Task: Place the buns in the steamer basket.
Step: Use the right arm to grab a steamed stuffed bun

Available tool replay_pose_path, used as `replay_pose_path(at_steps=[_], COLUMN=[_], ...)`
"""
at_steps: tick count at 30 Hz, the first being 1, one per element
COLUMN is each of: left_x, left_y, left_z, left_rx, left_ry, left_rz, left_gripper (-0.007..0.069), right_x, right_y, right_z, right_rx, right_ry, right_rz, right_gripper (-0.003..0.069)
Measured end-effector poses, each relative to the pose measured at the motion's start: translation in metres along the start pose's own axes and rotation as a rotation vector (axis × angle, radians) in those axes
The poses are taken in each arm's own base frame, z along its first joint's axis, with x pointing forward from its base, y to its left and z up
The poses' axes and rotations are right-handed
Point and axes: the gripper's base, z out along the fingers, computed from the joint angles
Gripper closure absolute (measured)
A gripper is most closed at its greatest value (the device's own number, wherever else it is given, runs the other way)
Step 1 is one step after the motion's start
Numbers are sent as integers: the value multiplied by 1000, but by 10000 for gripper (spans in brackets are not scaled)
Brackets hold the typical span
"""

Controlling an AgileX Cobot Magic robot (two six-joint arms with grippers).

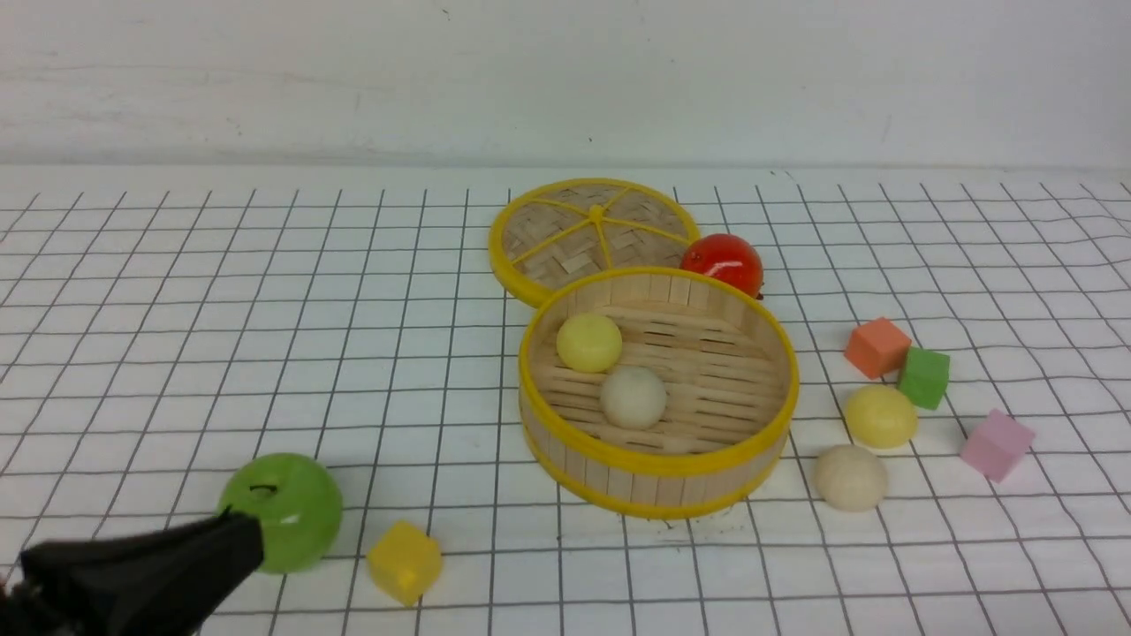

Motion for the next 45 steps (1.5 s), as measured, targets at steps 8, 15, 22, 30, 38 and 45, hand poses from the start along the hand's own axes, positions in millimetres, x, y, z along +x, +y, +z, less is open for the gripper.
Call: replay_pose_path(at_steps=[8, 15, 22, 30, 38, 45], left_x=[32, 45, 53, 54, 54, 54], left_y=[8, 11, 12, 12, 12, 12], left_z=[-14, -12, -12, -12, -12, -12], left_rx=[7, -2, -8, -8, -8, -9], left_ry=[-70, -21, 27, 31, 33, 37], left_rz=[0, -4, -5, -5, -6, -6], left_gripper=[638, 638, 638, 638, 638, 638], right_x=[-39, -76, -64, -17, 6, 19], right_y=[46, 80, 80, 84, 67, 56], right_z=[1, 63, 158, 244, 293, 306], right_rx=[-5, 160, 225, 224, 277, 291], right_ry=[200, 738, 991, 1150, 1174, 1162], right_rz=[-42, -361, -392, -502, -522, -518], right_gripper=[501, 585, 620, 583, 441, 377])
